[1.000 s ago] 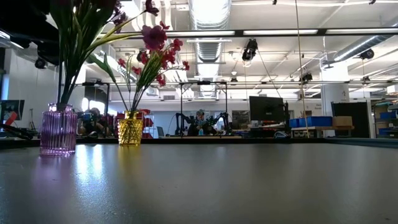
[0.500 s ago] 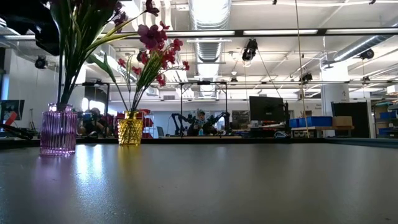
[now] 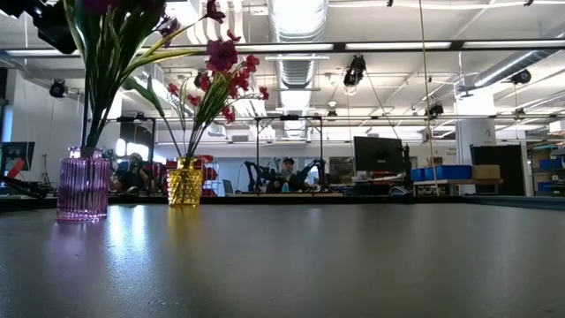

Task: Sort flowers into vase by color
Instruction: Put the violet flowers into the violet vase, then return to Home Position

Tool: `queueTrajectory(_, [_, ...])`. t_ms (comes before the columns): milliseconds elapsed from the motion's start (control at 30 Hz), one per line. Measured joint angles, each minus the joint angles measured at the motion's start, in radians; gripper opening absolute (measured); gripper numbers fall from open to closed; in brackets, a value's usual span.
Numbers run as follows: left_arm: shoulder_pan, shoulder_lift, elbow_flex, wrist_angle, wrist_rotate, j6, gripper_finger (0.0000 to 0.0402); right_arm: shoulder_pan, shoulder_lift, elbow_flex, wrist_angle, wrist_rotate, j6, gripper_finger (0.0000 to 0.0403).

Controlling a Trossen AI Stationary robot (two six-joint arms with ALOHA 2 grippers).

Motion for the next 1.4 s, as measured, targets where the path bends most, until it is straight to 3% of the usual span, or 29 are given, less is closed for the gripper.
queueTrajectory(167, [0.000,-0.016,0.087,-0.081,-0.035,0.018,0.0219,0.000,0.000,-0.001,-0.023,0.000,-0.015,0.0011])
queueTrajectory(300, [0.001,-0.035,0.138,-0.101,-0.125,0.090,0.0188,0.000,-0.001,-0.041,-0.015,-0.029,-0.053,0.0011])
queueTrajectory(400, [0.001,-0.045,0.148,-0.101,-0.163,0.125,0.0136,-0.009,-0.001,-0.108,0.014,-0.102,-0.052,0.0011])
queueTrajectory(533, [0.001,-0.045,0.118,-0.087,-0.189,0.143,0.0036,-0.017,-0.001,-0.218,0.128,-0.108,-0.043,0.0011])
queueTrajectory(600, [0.001,-0.045,0.095,-0.074,-0.213,0.144,0.0011,-0.023,-0.002,-0.270,0.186,-0.116,-0.036,0.0011])
queueTrajectory(833, [0.001,-0.073,0.038,0.133,-0.203,0.275,0.0002,-0.047,-0.032,-0.377,0.263,-0.179,0.026,0.0009])
queueTrajectory(1400, [0.001,-0.299,-0.210,0.466,-0.190,0.428,0.0000,-0.049,-0.035,-0.384,0.262,-0.220,0.026,0.0009])
